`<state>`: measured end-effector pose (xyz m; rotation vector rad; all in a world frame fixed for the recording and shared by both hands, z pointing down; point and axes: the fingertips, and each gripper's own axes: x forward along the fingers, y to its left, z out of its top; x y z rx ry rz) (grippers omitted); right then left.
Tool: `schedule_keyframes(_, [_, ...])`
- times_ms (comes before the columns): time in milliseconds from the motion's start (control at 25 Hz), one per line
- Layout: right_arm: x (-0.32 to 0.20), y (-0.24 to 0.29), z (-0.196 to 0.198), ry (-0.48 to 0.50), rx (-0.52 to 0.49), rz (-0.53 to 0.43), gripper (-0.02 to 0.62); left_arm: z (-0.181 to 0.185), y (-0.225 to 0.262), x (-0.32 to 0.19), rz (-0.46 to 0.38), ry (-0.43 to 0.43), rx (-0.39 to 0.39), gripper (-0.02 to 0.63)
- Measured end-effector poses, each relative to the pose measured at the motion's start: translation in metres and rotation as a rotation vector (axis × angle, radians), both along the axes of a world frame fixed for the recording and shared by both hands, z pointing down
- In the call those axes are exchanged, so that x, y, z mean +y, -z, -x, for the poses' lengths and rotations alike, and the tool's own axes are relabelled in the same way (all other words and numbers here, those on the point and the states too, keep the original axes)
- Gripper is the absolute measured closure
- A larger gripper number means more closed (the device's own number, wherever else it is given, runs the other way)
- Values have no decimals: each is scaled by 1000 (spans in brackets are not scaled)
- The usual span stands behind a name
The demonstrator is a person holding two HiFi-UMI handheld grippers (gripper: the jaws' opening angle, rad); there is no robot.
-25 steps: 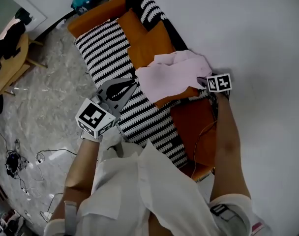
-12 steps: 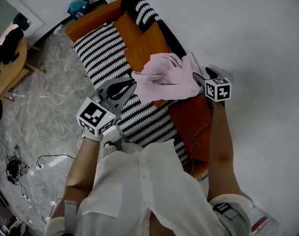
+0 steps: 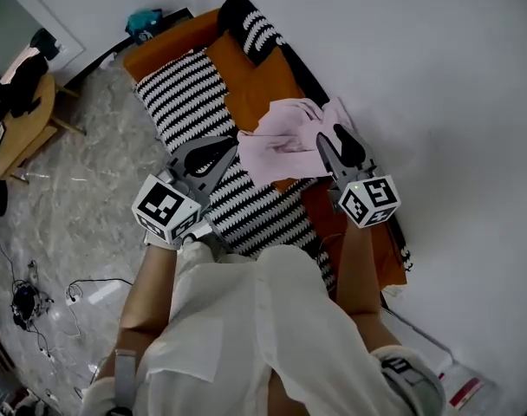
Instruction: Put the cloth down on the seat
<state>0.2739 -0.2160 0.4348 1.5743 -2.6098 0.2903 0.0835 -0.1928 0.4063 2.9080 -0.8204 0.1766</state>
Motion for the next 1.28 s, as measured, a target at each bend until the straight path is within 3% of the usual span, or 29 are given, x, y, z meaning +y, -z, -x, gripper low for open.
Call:
schedule_keyframes(320, [50,37,31,5,-45,-101,474,56,23,8,-31,103,39,571])
schedule_keyframes(480, [62,37,38,7,-22,-113,584,82,26,14,-26,159,52,571])
schedule_keyframes(720, [61,40,49,17,49,-135,586,108,23,19,2,207,57,571])
schedule_keyframes(1280, [59,26,71,66,74,-101,587,108,20,22,7,190,48,571])
